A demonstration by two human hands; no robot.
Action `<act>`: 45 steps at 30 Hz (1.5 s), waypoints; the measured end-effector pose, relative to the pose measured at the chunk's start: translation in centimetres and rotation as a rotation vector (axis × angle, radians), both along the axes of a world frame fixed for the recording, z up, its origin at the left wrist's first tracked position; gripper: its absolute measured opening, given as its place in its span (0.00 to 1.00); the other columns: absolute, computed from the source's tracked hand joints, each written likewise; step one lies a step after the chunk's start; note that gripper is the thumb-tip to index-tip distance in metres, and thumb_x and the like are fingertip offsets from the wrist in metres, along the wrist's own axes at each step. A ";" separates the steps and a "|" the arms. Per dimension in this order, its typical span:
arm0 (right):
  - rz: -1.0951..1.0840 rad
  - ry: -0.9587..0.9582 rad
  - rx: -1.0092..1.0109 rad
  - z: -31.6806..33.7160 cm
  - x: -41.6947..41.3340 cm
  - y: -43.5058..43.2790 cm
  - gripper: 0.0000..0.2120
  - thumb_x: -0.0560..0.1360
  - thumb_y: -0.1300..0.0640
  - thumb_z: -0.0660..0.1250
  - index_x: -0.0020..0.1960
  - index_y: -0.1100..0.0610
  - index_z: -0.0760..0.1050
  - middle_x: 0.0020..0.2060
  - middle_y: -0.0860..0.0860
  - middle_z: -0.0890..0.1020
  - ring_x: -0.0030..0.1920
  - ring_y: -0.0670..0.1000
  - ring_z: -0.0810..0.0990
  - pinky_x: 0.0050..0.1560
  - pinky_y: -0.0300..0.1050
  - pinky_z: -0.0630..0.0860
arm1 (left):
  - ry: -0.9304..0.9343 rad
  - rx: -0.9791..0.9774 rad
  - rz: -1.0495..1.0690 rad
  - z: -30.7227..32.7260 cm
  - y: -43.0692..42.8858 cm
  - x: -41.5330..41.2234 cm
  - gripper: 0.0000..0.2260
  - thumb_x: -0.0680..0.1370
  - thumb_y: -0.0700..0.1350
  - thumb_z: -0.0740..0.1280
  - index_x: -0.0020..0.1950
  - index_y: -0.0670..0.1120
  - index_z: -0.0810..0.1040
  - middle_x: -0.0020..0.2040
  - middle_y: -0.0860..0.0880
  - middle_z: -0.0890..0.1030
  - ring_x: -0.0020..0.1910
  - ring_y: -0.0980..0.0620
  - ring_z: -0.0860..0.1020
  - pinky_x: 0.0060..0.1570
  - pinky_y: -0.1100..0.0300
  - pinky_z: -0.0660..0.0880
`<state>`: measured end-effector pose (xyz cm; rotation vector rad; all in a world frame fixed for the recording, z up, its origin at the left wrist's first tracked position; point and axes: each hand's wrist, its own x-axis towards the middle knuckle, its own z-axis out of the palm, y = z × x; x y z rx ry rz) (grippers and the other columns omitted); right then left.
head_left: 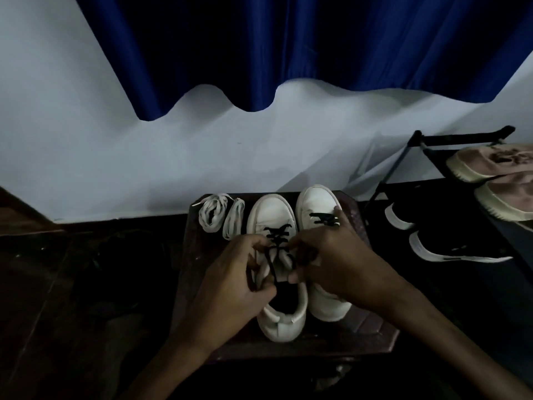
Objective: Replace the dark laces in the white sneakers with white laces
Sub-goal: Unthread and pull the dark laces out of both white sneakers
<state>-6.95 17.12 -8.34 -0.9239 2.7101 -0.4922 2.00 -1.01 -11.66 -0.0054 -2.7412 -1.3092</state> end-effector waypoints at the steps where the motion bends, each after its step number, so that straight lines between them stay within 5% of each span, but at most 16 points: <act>1: 0.008 0.036 0.009 -0.4 0.4 0.1 0.22 0.68 0.42 0.74 0.60 0.47 0.78 0.47 0.42 0.84 0.59 0.42 0.77 0.75 0.57 0.38 | 0.013 0.021 0.005 -0.6 0.0 0.3 0.24 0.68 0.42 0.74 0.60 0.58 0.72 0.54 0.63 0.76 0.51 0.63 0.78 0.45 0.70 0.75; 5: -0.007 0.196 -0.006 -1.7 1.7 0.4 0.24 0.68 0.37 0.71 0.61 0.43 0.76 0.48 0.40 0.83 0.62 0.42 0.74 0.74 0.60 0.41 | 0.123 0.093 0.049 -2.2 0.1 1.1 0.22 0.68 0.44 0.74 0.59 0.55 0.72 0.55 0.65 0.76 0.51 0.61 0.78 0.46 0.67 0.75; 12: -0.082 0.136 -0.195 -1.6 3.1 1.0 0.21 0.66 0.40 0.74 0.55 0.44 0.73 0.37 0.33 0.76 0.56 0.40 0.77 0.71 0.60 0.51 | 0.184 -0.012 0.146 -1.2 1.5 2.2 0.19 0.68 0.40 0.73 0.56 0.55 0.73 0.48 0.63 0.79 0.48 0.64 0.79 0.46 0.71 0.72; 21: -0.154 0.186 -0.116 -1.6 5.9 0.7 0.20 0.73 0.44 0.69 0.61 0.45 0.65 0.47 0.44 0.82 0.60 0.45 0.76 0.74 0.60 0.46 | 0.189 -0.097 0.152 -0.7 2.2 3.4 0.21 0.70 0.41 0.72 0.58 0.58 0.73 0.50 0.63 0.79 0.48 0.65 0.79 0.46 0.67 0.75; 26: -0.057 0.296 -0.030 -1.0 6.9 0.7 0.16 0.77 0.46 0.64 0.63 0.41 0.68 0.46 0.45 0.81 0.58 0.47 0.75 0.73 0.65 0.46 | 0.226 -0.309 0.137 -0.6 2.0 3.1 0.19 0.73 0.50 0.70 0.61 0.62 0.72 0.56 0.61 0.75 0.50 0.59 0.78 0.44 0.55 0.78; 30: 0.045 0.494 0.054 -1.6 6.5 0.6 0.17 0.66 0.52 0.77 0.52 0.43 0.78 0.35 0.45 0.80 0.46 0.50 0.80 0.63 0.71 0.66 | 0.275 -0.354 0.122 -0.2 1.7 2.6 0.10 0.75 0.53 0.69 0.55 0.61 0.74 0.55 0.63 0.72 0.51 0.63 0.74 0.40 0.61 0.76; 34: 0.127 0.559 0.101 -1.7 5.6 0.4 0.14 0.62 0.50 0.79 0.44 0.44 0.79 0.37 0.48 0.77 0.43 0.53 0.79 0.49 0.58 0.78 | 0.304 -0.351 0.041 -0.5 1.5 2.2 0.04 0.78 0.46 0.66 0.50 0.53 0.72 0.55 0.60 0.70 0.55 0.60 0.72 0.45 0.61 0.73; 37: 0.196 0.582 0.137 -1.7 5.0 0.3 0.11 0.64 0.50 0.76 0.43 0.49 0.78 0.42 0.51 0.75 0.45 0.55 0.77 0.40 0.54 0.78 | 0.180 0.107 -0.036 -0.7 1.0 1.6 0.04 0.80 0.38 0.63 0.50 0.47 0.72 0.50 0.53 0.76 0.49 0.56 0.75 0.47 0.65 0.71; 40: 0.242 0.592 0.138 -1.6 4.7 0.1 0.06 0.70 0.54 0.71 0.46 0.51 0.76 0.48 0.51 0.74 0.49 0.54 0.75 0.43 0.53 0.77 | 0.022 0.577 -0.032 -1.1 -0.1 1.1 0.02 0.80 0.38 0.62 0.50 0.45 0.72 0.40 0.54 0.78 0.39 0.55 0.72 0.38 0.65 0.71; 42: 0.225 0.455 0.047 -1.2 4.4 0.4 0.02 0.77 0.54 0.64 0.49 0.51 0.74 0.51 0.49 0.71 0.51 0.52 0.71 0.50 0.51 0.74 | 0.005 0.685 -0.043 -0.8 -0.8 1.2 0.05 0.77 0.43 0.64 0.51 0.46 0.73 0.36 0.54 0.75 0.35 0.56 0.70 0.35 0.64 0.71; 45: 0.060 0.088 -0.283 0.7 3.6 0.7 0.17 0.82 0.44 0.54 0.40 0.52 0.71 0.43 0.47 0.71 0.45 0.48 0.70 0.49 0.44 0.67 | -0.001 0.879 -0.028 1.0 -1.9 0.9 0.08 0.74 0.48 0.66 0.52 0.48 0.77 0.34 0.52 0.71 0.30 0.56 0.67 0.31 0.60 0.72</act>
